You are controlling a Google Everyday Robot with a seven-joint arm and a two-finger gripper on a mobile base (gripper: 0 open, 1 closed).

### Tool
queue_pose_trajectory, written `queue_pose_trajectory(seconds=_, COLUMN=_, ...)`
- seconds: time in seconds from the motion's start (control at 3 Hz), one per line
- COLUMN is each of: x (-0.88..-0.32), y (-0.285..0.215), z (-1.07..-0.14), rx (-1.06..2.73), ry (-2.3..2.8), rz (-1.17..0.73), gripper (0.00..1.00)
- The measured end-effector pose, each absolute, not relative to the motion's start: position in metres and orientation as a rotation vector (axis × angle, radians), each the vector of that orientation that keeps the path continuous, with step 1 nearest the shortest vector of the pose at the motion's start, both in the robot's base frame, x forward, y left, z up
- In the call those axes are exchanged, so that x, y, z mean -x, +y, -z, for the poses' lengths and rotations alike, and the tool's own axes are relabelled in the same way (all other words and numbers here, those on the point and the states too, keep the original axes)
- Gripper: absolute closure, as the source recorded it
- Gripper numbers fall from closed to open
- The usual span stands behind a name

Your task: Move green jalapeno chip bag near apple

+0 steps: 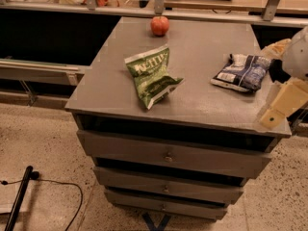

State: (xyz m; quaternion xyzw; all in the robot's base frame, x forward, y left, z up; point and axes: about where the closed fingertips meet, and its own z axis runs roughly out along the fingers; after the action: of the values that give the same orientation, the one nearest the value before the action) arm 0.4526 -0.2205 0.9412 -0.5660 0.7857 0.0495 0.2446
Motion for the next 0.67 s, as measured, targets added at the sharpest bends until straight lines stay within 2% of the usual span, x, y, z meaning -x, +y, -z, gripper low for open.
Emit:
queue_pose_trajectory(seconds=0.33, x=-0.472, y=-0.193, z=-0.913, rx=1.324, ry=2.004, rz=-0.374, gripper=0.00)
queue_pose_trajectory(seconds=0.67, x=-0.476, y=-0.167, z=-0.914, rx=1.213, ry=1.920, rz=-0.506, gripper=0.00)
